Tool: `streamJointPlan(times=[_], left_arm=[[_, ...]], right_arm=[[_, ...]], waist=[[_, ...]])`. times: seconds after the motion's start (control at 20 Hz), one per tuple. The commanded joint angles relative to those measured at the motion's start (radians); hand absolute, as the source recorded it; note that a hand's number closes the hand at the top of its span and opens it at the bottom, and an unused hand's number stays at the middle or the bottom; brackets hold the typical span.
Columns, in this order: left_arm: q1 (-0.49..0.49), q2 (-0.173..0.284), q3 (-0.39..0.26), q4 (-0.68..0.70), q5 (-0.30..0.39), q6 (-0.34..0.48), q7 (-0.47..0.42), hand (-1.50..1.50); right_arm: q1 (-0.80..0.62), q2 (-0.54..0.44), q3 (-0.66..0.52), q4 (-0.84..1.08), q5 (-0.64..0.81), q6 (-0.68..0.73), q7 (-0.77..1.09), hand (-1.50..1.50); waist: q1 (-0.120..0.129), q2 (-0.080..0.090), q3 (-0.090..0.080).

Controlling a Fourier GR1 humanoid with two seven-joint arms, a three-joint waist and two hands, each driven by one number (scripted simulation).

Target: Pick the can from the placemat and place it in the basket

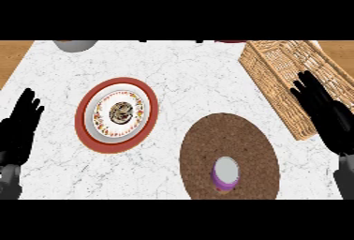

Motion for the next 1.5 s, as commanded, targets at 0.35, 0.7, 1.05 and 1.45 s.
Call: streamJointPlan(times=[0.35, 0.7, 1.05, 1.45], left_arm=[[-0.075, -0.023, -0.087, 0.038, -0.025, -0.166, -0.033, 0.00], [-0.111, -0.020, -0.061, 0.119, -0.022, -0.208, -0.048, 0.00], [-0.102, -0.035, -0.037, 0.152, -0.010, -0.236, -0.084, 0.00], [-0.098, -0.060, -0.071, 0.142, -0.044, -0.207, -0.072, 0.00]], right_arm=[[-0.177, -0.044, 0.163, -0.113, 0.269, 0.116, -0.202, 1.50], [-0.232, 0.269, 0.490, -0.199, 0.742, -0.334, -0.018, -1.50], [-0.456, 0.302, 0.524, -0.197, 0.851, -0.176, 0.611, -1.50], [-0.744, 0.104, 0.447, -0.153, 0.858, 0.228, 1.068, -1.50]], waist=[[0.008, 0.021, 0.013], [-0.004, 0.015, 0.012], [-0.015, 0.010, 0.010], [-0.026, -0.001, 0.009]])
